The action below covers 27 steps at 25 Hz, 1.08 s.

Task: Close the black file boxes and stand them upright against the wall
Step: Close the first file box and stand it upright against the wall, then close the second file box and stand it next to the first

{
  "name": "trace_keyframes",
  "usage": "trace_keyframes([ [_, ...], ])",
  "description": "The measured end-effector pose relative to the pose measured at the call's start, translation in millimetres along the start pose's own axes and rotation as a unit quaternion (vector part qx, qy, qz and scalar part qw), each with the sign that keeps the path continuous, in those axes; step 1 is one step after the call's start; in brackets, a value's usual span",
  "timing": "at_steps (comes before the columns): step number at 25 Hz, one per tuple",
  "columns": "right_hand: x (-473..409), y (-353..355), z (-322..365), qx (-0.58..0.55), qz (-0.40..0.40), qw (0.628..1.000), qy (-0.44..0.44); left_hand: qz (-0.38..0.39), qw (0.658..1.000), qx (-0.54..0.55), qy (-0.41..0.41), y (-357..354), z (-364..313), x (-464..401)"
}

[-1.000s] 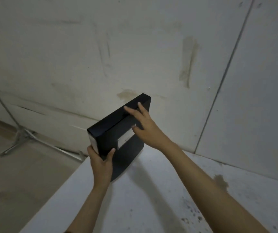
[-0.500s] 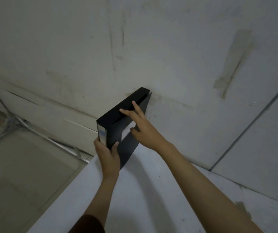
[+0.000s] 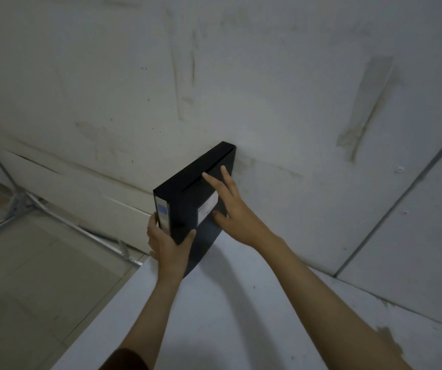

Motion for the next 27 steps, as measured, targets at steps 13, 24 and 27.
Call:
trace_keyframes([
  [13,266,65,-103,-0.031,-0.062,0.978,-0.195,0.334,0.929,-0.111,0.112,-94,21,235],
  [24,679,137,-235,0.047,-0.112,0.869,-0.480,0.632,0.741,-0.224,-0.022,-233,29,555],
  [27,765,127,-251,0.131,-0.058,0.800,-0.582,0.640,0.694,-0.297,-0.141,-250,24,610],
])
Point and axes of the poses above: each hand's wrist, its own x-axis away from the middle knuckle, its own y-axis out of the back of the hand, z = x × y, the point moved 8 cm from there along -x, towards the middle knuckle, and after that the axes turned 1 degree about -y, right-handed, at the moved point
